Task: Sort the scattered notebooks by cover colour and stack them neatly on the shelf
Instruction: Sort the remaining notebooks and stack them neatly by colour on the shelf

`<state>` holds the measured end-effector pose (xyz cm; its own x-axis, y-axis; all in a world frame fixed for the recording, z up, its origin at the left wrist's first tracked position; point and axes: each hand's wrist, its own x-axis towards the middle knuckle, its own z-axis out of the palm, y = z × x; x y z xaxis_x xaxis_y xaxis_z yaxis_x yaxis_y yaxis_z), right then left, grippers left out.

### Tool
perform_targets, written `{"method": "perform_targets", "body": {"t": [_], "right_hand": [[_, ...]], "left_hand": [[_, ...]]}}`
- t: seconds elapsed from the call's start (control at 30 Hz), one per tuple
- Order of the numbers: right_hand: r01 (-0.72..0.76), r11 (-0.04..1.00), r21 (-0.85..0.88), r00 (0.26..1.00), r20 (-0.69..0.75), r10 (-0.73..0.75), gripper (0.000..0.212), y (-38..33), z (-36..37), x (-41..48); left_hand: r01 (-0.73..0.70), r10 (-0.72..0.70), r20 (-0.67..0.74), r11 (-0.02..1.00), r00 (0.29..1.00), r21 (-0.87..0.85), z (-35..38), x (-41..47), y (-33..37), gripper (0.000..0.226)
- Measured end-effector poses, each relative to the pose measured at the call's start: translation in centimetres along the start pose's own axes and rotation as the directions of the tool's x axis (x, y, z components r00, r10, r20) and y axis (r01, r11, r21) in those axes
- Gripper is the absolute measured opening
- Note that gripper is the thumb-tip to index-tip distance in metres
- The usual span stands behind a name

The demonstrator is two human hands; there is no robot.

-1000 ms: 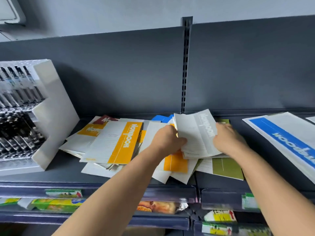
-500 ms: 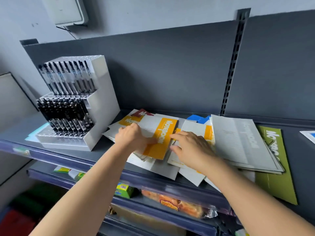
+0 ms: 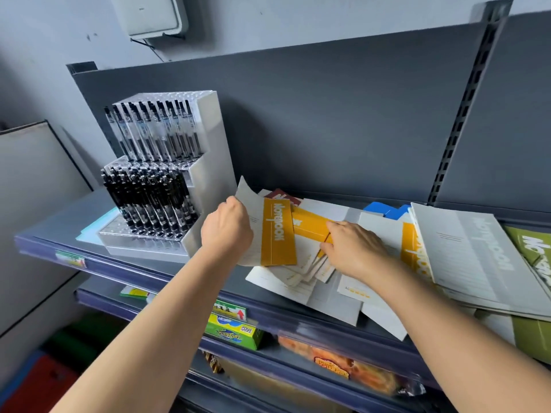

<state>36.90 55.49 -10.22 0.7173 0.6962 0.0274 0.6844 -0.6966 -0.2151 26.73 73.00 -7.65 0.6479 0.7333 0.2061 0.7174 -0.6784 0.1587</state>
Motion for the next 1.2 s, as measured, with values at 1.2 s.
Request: {"method": "perform_targets", "body": {"t": [1.2], "right_hand": [[-0.033, 0.526, 0.85, 0.892, -0.212, 0.399, 0.016, 6.9, -4.7, 0.3]], "left_hand": [[-0.265, 0.243, -0.104, 0.898, 0.964, -0.351, -1.6, 0.4, 3.6, 0.052]]}}
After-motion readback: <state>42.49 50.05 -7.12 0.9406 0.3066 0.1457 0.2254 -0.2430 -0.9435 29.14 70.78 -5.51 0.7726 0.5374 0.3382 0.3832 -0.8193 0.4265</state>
